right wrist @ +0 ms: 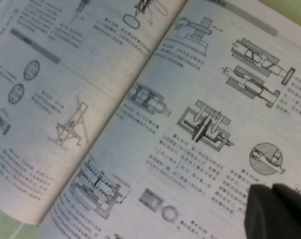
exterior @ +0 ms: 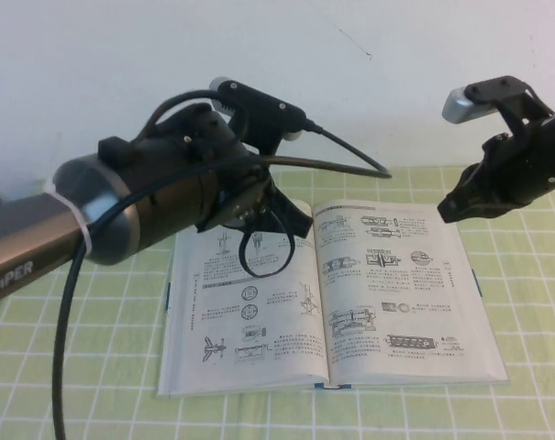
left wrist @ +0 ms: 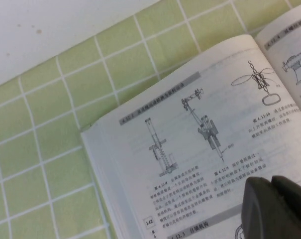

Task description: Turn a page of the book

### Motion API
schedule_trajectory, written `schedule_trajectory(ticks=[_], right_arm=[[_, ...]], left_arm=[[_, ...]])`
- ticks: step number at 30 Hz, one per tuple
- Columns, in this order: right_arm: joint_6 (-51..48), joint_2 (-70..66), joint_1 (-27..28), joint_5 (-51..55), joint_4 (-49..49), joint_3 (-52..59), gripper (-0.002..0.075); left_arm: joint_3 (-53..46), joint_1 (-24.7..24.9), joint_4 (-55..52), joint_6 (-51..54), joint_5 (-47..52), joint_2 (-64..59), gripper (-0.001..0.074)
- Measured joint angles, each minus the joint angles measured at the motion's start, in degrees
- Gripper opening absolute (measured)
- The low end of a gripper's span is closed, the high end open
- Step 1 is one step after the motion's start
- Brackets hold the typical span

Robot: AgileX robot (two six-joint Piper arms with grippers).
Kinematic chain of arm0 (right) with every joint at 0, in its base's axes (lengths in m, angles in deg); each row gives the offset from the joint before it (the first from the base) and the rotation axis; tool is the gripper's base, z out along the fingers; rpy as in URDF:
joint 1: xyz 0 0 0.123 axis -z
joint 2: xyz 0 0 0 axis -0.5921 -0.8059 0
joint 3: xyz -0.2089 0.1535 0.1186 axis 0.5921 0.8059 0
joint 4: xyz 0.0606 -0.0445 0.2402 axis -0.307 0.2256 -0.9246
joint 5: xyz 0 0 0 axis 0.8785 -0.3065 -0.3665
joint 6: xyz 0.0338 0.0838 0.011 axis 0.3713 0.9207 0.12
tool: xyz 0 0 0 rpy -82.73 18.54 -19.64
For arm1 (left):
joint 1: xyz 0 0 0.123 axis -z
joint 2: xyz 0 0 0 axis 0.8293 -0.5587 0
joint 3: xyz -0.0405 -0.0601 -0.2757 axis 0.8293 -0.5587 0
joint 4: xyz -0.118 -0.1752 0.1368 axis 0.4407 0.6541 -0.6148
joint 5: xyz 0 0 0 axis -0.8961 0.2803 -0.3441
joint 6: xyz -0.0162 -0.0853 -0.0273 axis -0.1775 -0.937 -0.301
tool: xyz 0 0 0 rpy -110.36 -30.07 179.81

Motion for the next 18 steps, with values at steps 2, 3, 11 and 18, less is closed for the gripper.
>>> schedule_trajectory(ticks=[2,3,11,18], right_arm=[[-0.3,1.2,-0.1,0.0,0.0,0.0,-0.0002],[-0.3,2.4,-0.1,-0.6,0.0,0.2,-0.0002],[-8.7,21.2,-0.1,-10.8,-7.0,10.6,-0.0002],[-28.6,37.9,-0.1,-17.3,-27.8,25.7,-0.0002]], left_arm=[[-2.0,0.0,-3.1,-3.5,-2.9,-0.2,-0.0003],[-3.4,0.0,-5.6,-6.3,-4.4,0.3,-0.0003],[-21.5,0.0,-21.9,-23.6,-12.8,15.6,-0.0003],[-38.3,0.0,-23.7,-28.0,-20.7,37.0,-0.0003]])
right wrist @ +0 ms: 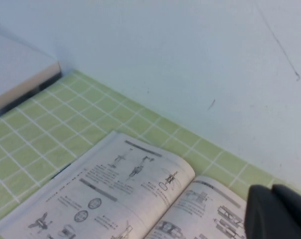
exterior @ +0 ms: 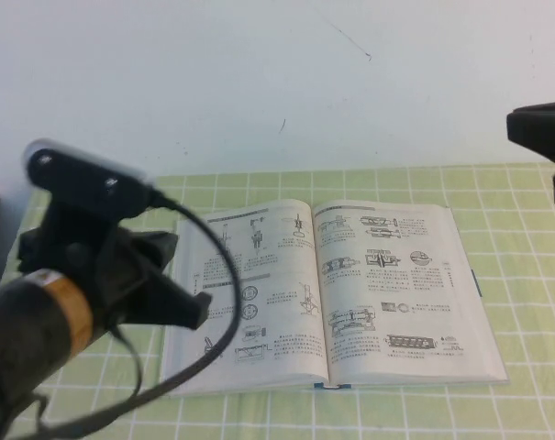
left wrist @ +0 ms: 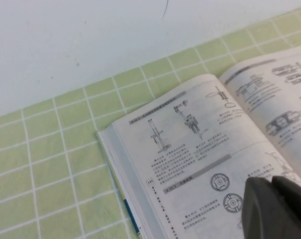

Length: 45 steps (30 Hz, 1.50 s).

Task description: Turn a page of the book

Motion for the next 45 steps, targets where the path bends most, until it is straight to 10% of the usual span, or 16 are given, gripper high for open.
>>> schedule_trajectory(ticks=[17,45], right_arm=[[-16.7,27.3,0.0,-0.9,-11.4,22.5,-0.0003],[-17.0,31.8,0.0,9.9,-11.7,22.5,-0.0003]], left_arm=[[-25.6,0.0,3.7,0.4,4.7,48.8,-0.0003],[-28.0,0.0,3.9,2.7,4.7,51.4,-0.0003]])
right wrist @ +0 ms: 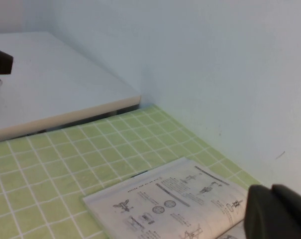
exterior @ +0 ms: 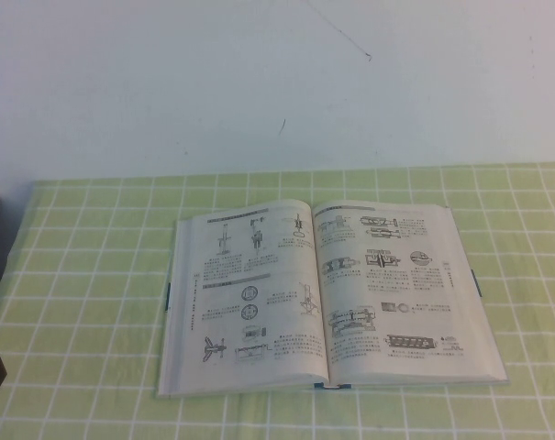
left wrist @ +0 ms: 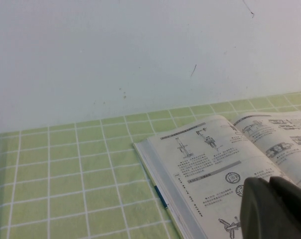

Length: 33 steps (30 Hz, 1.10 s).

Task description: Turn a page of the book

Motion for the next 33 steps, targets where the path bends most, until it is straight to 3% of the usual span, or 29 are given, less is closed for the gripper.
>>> schedule_trajectory(ticks=[11,25,28,33], right_arm=[[0.0,0.0,0.0,-2.8,3.3,0.0,-0.0003],[1.2,11.5,0.0,-22.5,18.5,3.2,-0.0003],[17.4,15.5,0.0,-25.1,32.8,7.1,-0.0003],[64.0,23.6,0.9,-27.2,69.3,15.6,-0.0003]], left_arm=[[0.0,0.0,0.0,0.1,0.0,0.0,-0.0003],[-0.1,0.0,0.0,0.1,0.0,0.0,-0.0003],[-0.1,0.0,0.0,0.1,0.0,0.0,-0.0003],[-0.1,0.0,0.0,0.1,0.0,0.0,-0.0003]])
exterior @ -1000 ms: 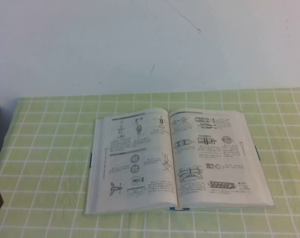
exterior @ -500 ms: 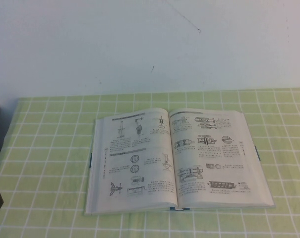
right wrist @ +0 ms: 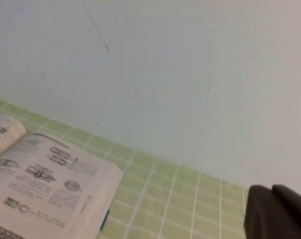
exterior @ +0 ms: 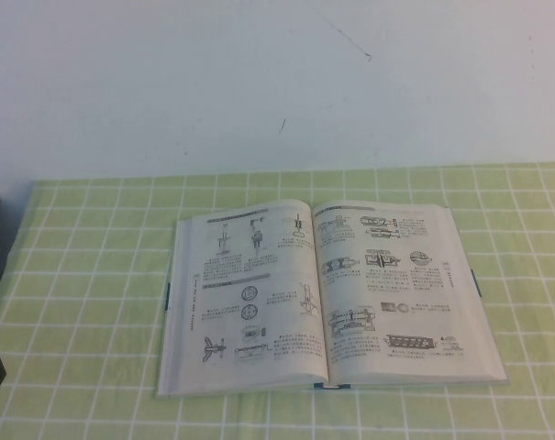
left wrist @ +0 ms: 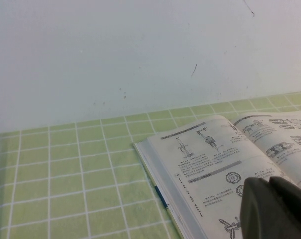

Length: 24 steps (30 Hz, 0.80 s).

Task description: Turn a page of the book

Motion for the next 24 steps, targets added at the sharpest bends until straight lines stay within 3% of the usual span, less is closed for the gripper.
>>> schedule_trajectory(ticks=[3,6,13,24], right_arm=[[14.7,5.5,2.7,1.9,9.6,5.2,-0.0003],[19.1,9.8,5.9,4.2,12.3,9.7,-0.0003],[21.7,13.5,9.3,5.2,12.5,18.0,-0.0003],[22.7,13.5,9.5,8.4,12.3,18.6,-0.0003]], left_arm=[[0.0,0.0,0.0,0.0,0.0,0.0,-0.0003],[0.0,0.0,0.0,0.0,0.0,0.0,-0.0003],[0.0,0.0,0.0,0.0,0.0,0.0,-0.0003],[0.0,0.0,0.0,0.0,0.0,0.0,-0.0003]])
